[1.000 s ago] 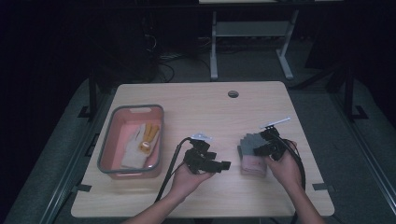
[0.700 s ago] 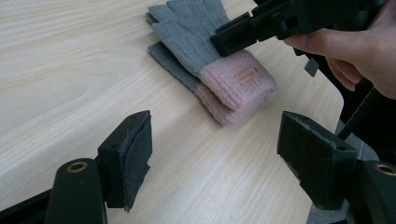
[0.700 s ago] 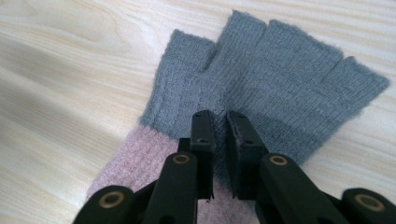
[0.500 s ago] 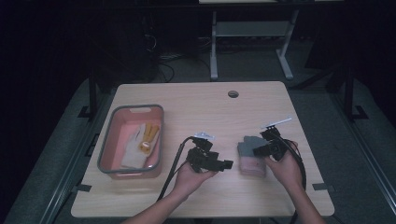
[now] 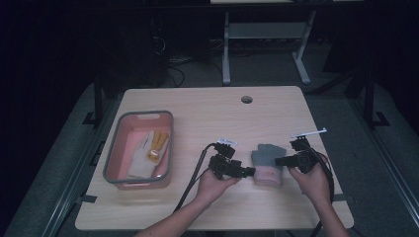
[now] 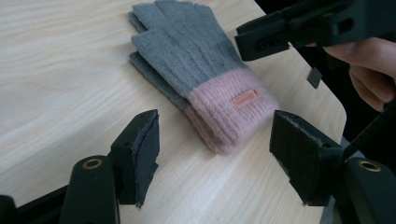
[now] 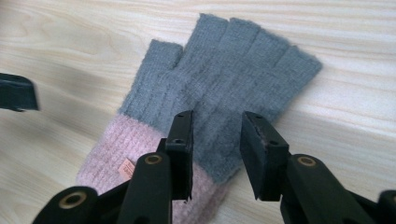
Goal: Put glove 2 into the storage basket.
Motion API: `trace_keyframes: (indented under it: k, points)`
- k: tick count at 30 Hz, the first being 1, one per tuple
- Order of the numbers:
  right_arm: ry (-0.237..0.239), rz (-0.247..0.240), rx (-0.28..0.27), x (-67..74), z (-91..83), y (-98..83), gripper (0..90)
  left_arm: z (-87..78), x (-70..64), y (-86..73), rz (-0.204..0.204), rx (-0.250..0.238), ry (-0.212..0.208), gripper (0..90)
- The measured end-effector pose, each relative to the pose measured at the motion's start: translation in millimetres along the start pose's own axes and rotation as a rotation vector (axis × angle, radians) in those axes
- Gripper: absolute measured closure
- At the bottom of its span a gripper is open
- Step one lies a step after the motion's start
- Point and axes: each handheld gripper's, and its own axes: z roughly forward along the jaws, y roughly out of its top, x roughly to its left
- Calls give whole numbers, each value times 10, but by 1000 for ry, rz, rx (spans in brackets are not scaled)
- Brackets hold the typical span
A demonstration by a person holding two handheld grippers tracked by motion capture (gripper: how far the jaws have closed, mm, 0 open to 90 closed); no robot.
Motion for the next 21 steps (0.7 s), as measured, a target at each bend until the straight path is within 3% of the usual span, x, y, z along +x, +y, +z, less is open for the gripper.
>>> trace_keyframes:
  k: [6, 9, 21]
  points:
    - [33, 30, -11, -77, 1, -60, 597, 154, 0, 28, -15, 13, -15, 380]
    - [46, 44, -11, -99, 9, -78, 588, 234, 4, 39, -45, 12, -36, 403]
    - [96, 82, -20, -165, 68, -132, 517, 460, 19, 24, -93, 61, -35, 431]
